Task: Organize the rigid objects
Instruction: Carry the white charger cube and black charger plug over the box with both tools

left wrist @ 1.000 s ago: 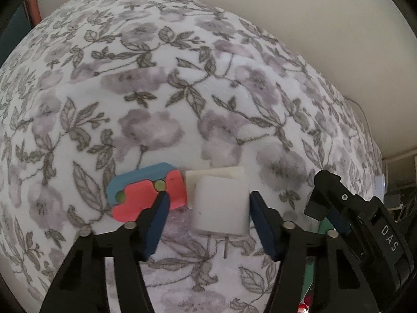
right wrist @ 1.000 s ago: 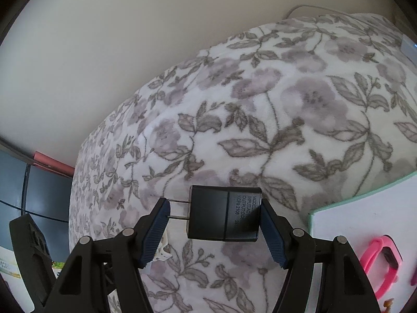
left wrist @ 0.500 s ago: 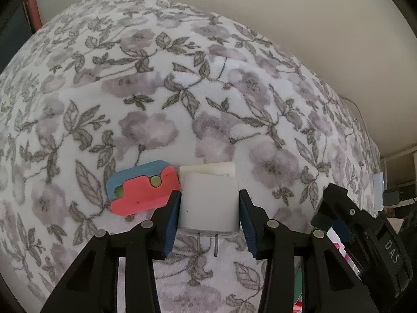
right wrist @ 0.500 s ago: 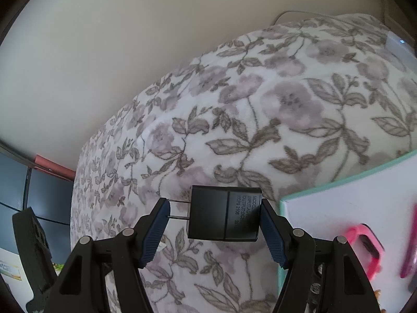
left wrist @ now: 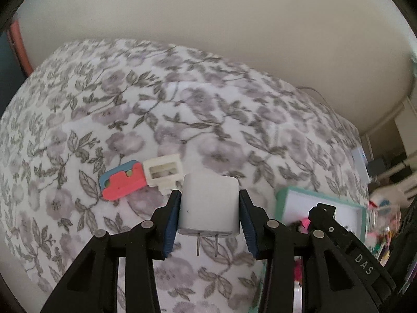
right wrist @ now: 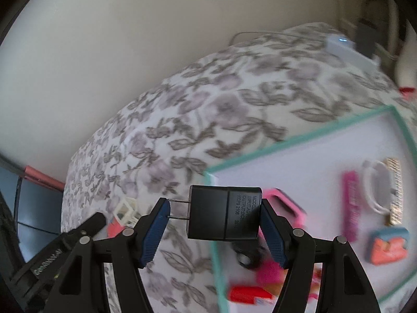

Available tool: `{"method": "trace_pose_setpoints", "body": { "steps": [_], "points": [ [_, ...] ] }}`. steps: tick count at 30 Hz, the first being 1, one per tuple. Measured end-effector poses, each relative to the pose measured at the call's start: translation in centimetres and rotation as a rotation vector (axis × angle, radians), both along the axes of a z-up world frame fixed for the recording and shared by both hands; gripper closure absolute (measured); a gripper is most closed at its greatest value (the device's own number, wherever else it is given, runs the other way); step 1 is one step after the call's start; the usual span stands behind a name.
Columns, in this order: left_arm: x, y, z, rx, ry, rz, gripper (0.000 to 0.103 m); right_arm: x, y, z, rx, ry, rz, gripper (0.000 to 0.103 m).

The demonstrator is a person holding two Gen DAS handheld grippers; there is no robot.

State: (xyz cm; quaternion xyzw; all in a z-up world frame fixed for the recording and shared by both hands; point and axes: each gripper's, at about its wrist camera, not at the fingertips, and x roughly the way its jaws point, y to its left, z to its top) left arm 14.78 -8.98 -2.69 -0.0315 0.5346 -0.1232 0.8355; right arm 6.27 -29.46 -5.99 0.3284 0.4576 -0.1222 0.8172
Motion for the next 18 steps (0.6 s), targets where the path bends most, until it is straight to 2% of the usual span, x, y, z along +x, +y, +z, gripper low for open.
{"method": "trace_pose_setpoints", "body": {
  "steps": [4, 7, 12, 18],
  "points": [
    [-2.5, -2.1, 1.5, 0.024, -0.064, -0.060, 0.058, -3.0, -1.7, 0.3, -0.026, 0.026, -0.059, 0.032],
    [-4.3, -3.8, 2.2, 0.012, -0.081, -0.115, 0.058, -5.0, -3.2, 0.4, -0.032, 0.054, -0.107, 0.032],
    [-7.3, -7.3, 1.7, 0.019, -0.064, -0.220, 0.058, -8.1, -5.2, 1.0, -0.080, 0.084, -0.161, 0.032],
    [-10.1, -10.6, 0.0, 0.030, 0.008, -0.332, 0.058, -10.6, -6.6, 1.0, -0.129, 0.124, -0.187, 0.032]
  ]
}}
